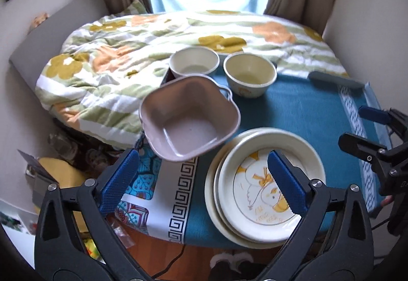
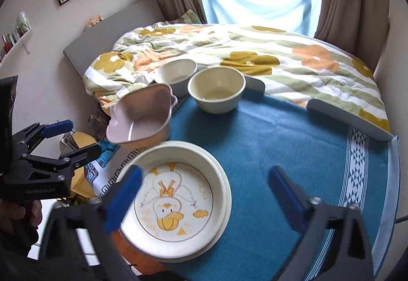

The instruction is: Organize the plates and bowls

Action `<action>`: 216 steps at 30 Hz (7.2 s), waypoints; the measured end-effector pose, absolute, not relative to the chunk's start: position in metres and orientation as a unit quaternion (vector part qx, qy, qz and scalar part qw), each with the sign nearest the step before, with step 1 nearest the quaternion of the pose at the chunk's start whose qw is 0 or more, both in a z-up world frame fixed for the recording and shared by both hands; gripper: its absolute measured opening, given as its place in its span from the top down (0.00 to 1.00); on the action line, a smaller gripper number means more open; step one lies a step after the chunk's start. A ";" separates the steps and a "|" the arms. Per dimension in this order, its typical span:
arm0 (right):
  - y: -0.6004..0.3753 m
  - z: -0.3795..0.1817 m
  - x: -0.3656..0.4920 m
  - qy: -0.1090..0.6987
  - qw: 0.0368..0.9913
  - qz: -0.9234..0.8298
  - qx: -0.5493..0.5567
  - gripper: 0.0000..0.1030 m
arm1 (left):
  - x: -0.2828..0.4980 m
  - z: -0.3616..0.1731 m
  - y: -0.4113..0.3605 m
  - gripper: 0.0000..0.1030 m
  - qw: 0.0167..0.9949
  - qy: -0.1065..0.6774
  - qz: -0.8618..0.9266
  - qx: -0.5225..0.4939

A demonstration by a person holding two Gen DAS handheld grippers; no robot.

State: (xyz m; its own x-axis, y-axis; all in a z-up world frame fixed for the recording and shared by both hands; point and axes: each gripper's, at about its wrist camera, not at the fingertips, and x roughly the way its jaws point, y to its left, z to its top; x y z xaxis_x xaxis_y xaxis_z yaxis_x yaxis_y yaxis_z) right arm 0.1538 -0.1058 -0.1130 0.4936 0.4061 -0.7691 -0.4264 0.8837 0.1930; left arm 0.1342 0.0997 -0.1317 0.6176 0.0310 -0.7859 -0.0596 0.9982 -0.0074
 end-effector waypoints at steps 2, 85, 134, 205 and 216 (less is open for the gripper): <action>-0.101 -0.105 0.165 0.438 0.864 0.246 -0.026 0.00 | 0.139 -0.123 0.114 0.02 0.898 0.436 0.035 -0.049; -0.310 -0.149 0.091 0.523 0.845 0.069 0.083 0.91 | 0.149 -0.199 -0.173 0.83 0.804 0.554 -0.211 -0.054; -0.375 -0.160 0.067 0.491 0.847 0.028 0.202 0.49 | 0.133 -0.196 -0.191 0.18 0.836 0.520 -0.174 0.027; -0.076 -0.215 0.364 0.597 0.778 0.166 0.103 0.84 | 0.380 -0.243 0.091 0.87 0.802 0.577 -0.060 -0.140; -0.117 -0.151 0.317 0.560 0.805 0.164 0.103 0.84 | 0.330 -0.164 0.042 0.87 0.834 0.534 -0.090 -0.104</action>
